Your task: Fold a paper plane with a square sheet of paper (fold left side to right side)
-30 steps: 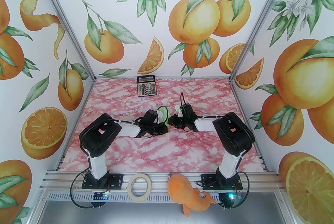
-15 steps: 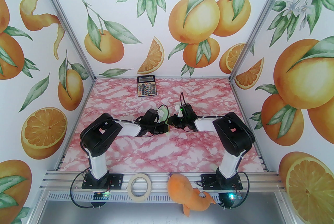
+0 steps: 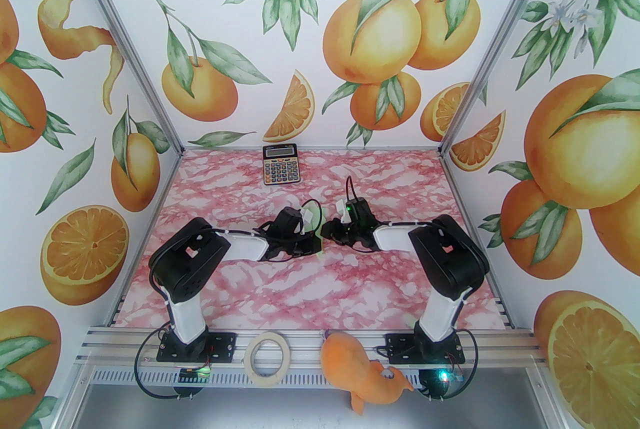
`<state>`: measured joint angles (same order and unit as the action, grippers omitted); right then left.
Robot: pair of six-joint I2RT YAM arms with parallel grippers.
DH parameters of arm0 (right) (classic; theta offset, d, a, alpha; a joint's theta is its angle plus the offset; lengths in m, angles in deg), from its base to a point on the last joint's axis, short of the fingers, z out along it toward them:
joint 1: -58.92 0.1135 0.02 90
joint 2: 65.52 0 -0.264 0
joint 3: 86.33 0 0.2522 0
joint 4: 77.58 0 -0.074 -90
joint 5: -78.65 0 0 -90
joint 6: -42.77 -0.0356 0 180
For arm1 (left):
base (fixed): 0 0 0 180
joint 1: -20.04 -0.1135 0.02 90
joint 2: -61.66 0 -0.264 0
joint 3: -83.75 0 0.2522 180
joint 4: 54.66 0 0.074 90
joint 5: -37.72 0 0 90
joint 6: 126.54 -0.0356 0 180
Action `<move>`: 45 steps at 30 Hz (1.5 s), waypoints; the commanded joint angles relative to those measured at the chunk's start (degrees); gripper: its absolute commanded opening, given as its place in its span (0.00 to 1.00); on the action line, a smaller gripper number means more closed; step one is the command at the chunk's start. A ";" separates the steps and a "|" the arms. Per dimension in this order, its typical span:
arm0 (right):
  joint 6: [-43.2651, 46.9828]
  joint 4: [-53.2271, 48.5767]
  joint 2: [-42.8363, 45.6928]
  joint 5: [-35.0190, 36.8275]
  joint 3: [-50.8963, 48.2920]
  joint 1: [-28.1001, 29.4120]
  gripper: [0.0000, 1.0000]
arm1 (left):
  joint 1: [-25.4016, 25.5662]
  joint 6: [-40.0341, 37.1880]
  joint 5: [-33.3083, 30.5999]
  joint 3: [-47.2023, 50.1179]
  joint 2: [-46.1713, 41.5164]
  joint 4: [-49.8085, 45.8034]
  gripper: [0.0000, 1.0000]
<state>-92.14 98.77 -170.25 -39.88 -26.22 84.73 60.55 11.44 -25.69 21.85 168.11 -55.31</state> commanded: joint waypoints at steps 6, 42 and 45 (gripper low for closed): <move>1.05 0.39 0.70 2.70 1.09 -1.90 0.31 | -0.26 -0.57 0.44 -0.31 0.03 0.17 0.05; 3.42 -0.33 -3.17 0.66 5.22 -1.15 0.00 | -4.65 -3.57 -0.84 0.48 -5.51 -4.31 0.08; 3.68 -0.70 -3.29 0.71 5.51 -0.86 0.00 | -6.26 -4.38 -1.58 -0.05 -4.59 -4.93 0.08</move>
<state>-89.76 98.81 -172.78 -38.81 -22.29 83.28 55.79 9.00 -26.06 21.85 164.07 -58.59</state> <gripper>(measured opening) 0.047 0.081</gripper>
